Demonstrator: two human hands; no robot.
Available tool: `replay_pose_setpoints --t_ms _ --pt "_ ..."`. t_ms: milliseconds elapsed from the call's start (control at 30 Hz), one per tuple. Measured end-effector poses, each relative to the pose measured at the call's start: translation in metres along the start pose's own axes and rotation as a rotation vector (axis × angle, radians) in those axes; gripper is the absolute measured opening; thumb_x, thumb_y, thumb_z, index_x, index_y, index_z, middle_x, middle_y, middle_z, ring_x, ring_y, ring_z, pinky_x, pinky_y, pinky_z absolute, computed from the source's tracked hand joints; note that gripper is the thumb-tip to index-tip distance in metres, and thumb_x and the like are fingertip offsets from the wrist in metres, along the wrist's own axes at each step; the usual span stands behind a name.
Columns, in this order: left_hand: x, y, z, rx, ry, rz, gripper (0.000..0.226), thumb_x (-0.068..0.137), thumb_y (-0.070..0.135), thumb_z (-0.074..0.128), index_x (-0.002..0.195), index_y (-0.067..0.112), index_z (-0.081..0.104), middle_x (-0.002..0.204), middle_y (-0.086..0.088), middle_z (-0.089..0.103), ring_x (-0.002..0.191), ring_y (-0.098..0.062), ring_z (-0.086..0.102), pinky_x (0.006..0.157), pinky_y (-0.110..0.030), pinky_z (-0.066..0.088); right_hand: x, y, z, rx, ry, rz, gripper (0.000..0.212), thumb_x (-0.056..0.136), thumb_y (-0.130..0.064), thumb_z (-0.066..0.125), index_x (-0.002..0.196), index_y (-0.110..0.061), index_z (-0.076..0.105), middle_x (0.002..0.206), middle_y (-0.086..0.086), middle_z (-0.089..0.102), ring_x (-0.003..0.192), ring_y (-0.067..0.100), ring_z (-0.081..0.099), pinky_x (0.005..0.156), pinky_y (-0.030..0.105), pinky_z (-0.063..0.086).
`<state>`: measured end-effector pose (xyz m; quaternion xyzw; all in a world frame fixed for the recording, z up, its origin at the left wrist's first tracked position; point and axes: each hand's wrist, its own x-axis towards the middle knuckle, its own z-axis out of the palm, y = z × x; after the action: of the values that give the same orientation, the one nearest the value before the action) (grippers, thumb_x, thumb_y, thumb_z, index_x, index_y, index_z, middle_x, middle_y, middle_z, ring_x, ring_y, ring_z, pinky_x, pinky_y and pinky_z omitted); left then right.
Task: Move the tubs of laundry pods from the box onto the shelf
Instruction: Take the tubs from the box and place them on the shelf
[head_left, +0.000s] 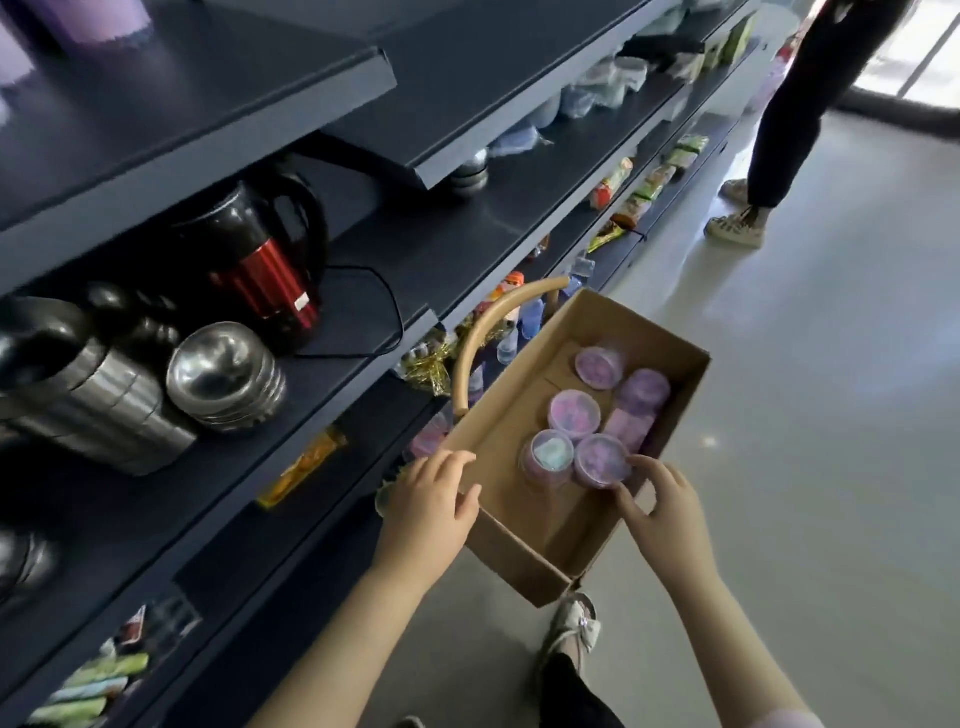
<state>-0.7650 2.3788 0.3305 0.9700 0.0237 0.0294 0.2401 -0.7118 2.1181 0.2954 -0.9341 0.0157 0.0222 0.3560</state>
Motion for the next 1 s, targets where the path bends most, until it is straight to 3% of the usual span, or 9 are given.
replay_pose_setpoints --t_ms 133,300,500,633,733,833,1000 --pt "0.032 0.013 0.049 -0.122 -0.1 -0.17 0.034 0.095 0.026 0.057 0.127 0.015 0.056 0.125 0.001 0.057 0.117 -0.015 0.05 0.094 -0.026 0.041 0.051 0.05 0.012 0.167 -0.03 0.185 0.034 0.086 -0.019 0.07 0.119 -0.013 0.063 0.111 0.003 0.065 0.102 0.022 0.06 0.088 0.038 0.051" --pt "0.062 0.01 0.097 -0.24 -0.217 -0.282 0.033 0.094 0.027 0.06 0.125 0.017 0.056 0.121 0.005 0.054 0.115 -0.012 0.05 0.09 -0.021 0.038 0.091 0.088 0.039 0.404 -0.069 0.451 0.038 0.09 -0.026 0.067 0.126 -0.017 0.058 0.116 0.0 0.065 0.098 0.011 0.061 0.086 0.025 0.047" --pt "0.128 -0.026 0.172 -0.289 -0.317 -0.373 0.035 0.089 0.023 0.067 0.12 0.009 0.059 0.115 -0.004 0.058 0.111 -0.021 0.054 0.094 -0.027 0.04 0.132 0.12 0.101 0.584 -0.079 0.716 0.057 0.092 -0.032 0.064 0.143 -0.016 0.043 0.142 0.003 0.051 0.123 0.016 0.051 0.104 0.032 0.041" --pt "0.178 -0.058 0.237 -0.347 -0.444 -0.439 0.044 0.09 0.029 0.065 0.128 0.011 0.053 0.125 -0.006 0.053 0.118 -0.02 0.051 0.096 -0.025 0.036 0.155 0.147 0.151 0.593 -0.065 0.857 0.07 0.092 -0.039 0.061 0.151 -0.019 0.028 0.153 0.003 0.038 0.138 0.019 0.039 0.115 0.037 0.031" --pt "0.208 -0.076 0.279 -0.38 -0.53 -0.485 0.053 0.09 0.032 0.065 0.136 0.014 0.047 0.136 -0.008 0.047 0.124 -0.022 0.048 0.102 -0.028 0.036 0.168 0.163 0.181 0.533 -0.031 0.899 0.079 0.093 -0.037 0.061 0.155 -0.018 0.015 0.158 0.004 0.029 0.144 0.021 0.03 0.115 0.031 0.024" --pt "0.232 -0.087 0.308 -0.373 -0.646 -0.492 0.062 0.089 0.039 0.064 0.144 0.02 0.039 0.146 -0.006 0.042 0.13 -0.022 0.044 0.105 -0.032 0.035 0.177 0.168 0.201 0.468 0.031 0.925 0.081 0.093 -0.037 0.061 0.156 -0.015 0.014 0.16 0.006 0.022 0.146 0.022 0.024 0.115 0.029 0.02" --pt "0.253 -0.096 0.339 -0.451 -0.861 -0.371 0.066 0.093 0.033 0.061 0.151 0.025 0.029 0.156 0.002 0.029 0.141 -0.014 0.03 0.099 -0.012 0.021 0.177 0.168 0.222 0.25 0.076 0.93 0.083 0.09 -0.037 0.064 0.153 -0.007 0.02 0.155 0.018 0.023 0.145 0.029 0.023 0.117 0.032 0.017"
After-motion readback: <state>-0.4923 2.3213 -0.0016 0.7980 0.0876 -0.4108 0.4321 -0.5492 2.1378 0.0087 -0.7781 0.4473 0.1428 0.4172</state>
